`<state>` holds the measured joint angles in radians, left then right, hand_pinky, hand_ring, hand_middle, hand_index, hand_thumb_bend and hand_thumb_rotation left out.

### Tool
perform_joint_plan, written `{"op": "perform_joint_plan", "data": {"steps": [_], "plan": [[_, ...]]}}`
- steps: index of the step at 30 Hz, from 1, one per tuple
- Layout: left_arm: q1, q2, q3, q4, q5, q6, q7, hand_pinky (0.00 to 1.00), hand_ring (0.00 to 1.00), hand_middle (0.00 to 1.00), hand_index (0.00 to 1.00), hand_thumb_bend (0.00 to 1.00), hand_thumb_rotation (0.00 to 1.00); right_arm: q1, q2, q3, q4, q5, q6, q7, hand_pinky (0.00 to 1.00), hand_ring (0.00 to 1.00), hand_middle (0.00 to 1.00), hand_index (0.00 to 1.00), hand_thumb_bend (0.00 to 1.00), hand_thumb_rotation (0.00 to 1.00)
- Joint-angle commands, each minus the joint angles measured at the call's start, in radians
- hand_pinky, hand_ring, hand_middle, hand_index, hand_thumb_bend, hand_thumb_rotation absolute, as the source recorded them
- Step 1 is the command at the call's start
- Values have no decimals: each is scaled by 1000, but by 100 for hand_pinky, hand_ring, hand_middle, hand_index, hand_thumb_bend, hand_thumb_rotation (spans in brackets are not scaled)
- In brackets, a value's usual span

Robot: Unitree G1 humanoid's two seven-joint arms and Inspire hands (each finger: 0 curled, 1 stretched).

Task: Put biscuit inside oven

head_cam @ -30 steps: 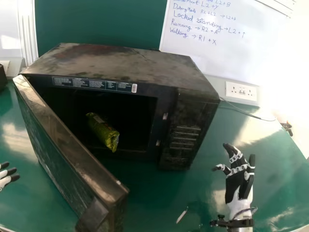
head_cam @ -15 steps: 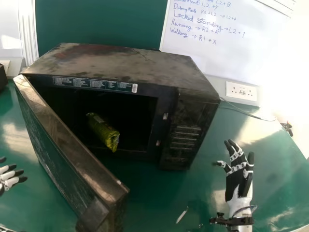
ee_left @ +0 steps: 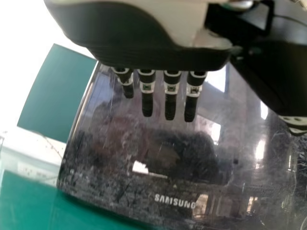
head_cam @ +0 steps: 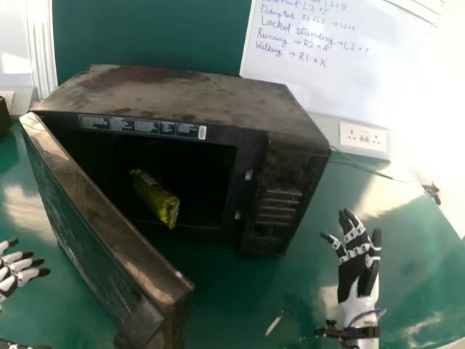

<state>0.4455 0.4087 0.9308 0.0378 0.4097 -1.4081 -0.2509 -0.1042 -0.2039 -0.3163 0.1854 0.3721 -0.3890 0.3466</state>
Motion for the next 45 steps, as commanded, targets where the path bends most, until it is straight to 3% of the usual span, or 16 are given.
{"op": "perform_joint_plan", "data": {"steps": [1, 9, 13, 25, 30, 38, 45], "plan": [[18, 22, -34, -24, 3, 33, 6, 93, 92, 93, 89, 96, 100, -13, -3, -4, 11, 6, 2, 2, 74, 92, 92, 87, 100, 77], [-13, 52, -103, -32, 37, 84, 39, 91, 92, 93, 89, 97, 100, -16, -2, -6, 17, 4, 1, -2, 96, 93, 92, 88, 100, 79], [-25, 63, -130, -68, 57, 140, 43, 90, 91, 92, 88, 98, 100, -18, 1, -6, 17, 0, -1, -9, 97, 93, 91, 89, 100, 79], [-41, 134, -204, -135, 70, 281, 55, 88, 91, 92, 87, 98, 100, -18, 4, -3, 19, -5, -13, -10, 88, 88, 89, 84, 100, 81], [-66, 168, -246, -140, 73, 334, 61, 89, 91, 92, 87, 99, 100, -16, 4, -1, 22, -8, -15, -14, 79, 87, 89, 83, 100, 83], [-106, 215, -298, -144, 108, 410, 75, 91, 92, 93, 88, 99, 100, -16, 12, 1, 23, -11, -18, -18, 75, 86, 89, 83, 100, 88], [-132, 241, -342, -147, 103, 459, 89, 93, 93, 94, 89, 100, 100, -14, 11, 1, 23, -17, -17, -23, 72, 84, 88, 81, 100, 85]]}}
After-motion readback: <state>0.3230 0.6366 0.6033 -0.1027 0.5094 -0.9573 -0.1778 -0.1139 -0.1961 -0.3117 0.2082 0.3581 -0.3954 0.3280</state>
